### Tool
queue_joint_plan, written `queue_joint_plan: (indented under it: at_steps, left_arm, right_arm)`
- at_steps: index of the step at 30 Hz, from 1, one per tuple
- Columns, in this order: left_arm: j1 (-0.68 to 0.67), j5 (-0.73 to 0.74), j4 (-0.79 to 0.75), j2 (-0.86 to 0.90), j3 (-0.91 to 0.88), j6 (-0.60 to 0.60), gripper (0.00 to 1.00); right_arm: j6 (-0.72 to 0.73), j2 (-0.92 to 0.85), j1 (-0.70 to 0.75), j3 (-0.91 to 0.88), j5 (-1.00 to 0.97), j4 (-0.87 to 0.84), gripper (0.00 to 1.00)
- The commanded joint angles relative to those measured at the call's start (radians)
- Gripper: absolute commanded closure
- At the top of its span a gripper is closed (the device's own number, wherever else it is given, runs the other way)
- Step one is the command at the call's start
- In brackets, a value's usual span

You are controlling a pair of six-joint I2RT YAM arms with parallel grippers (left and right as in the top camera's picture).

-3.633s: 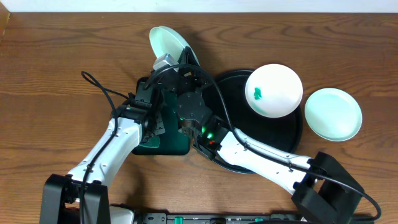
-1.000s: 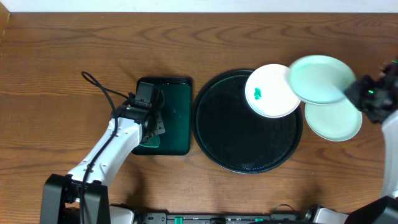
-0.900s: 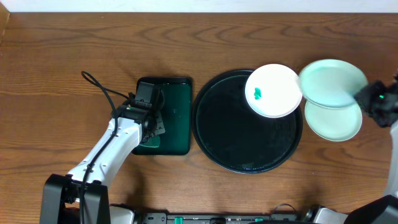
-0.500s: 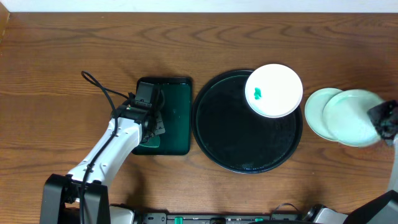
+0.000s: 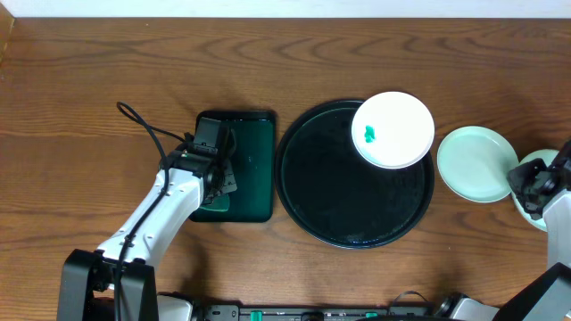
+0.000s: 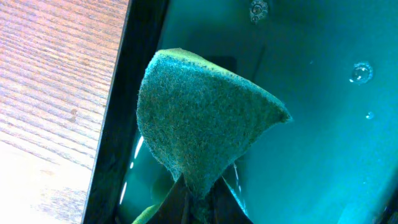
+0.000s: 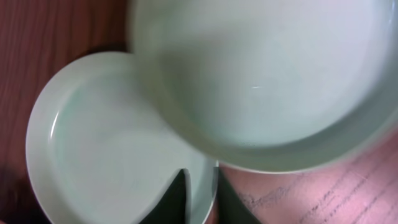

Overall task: Clean dirty plates on tray and stack at the side
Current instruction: 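Lower the plate onto the mint-green plate and release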

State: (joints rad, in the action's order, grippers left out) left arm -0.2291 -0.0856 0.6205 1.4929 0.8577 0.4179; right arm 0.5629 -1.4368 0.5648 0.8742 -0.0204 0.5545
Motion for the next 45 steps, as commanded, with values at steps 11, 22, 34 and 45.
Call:
queue_joint_plan:
  at_steps: [11,22,34,45]
  left_arm:
    - [0.003,-0.02,0.0,0.005,-0.011,-0.007,0.92]
    - [0.003,-0.02,-0.001,0.005,-0.011,-0.007,0.92]
    - [0.003,-0.021,-0.001,0.005,-0.011,-0.007,0.92]
    - [0.003,-0.02,-0.001,0.005,-0.011,-0.007,0.92]
  right_arm:
    - [-0.184,-0.067,-0.114,-0.005,-0.117,-0.062,0.6]
    - [-0.292,-0.114,-0.11,-0.005,-0.137,-0.216,0.68]
    - [-0.318,-0.229,-0.06,-0.005,-0.112,-0.264,0.77]
    - [-0.318,-0.211,-0.148,-0.002,0.026,-0.292,0.99]
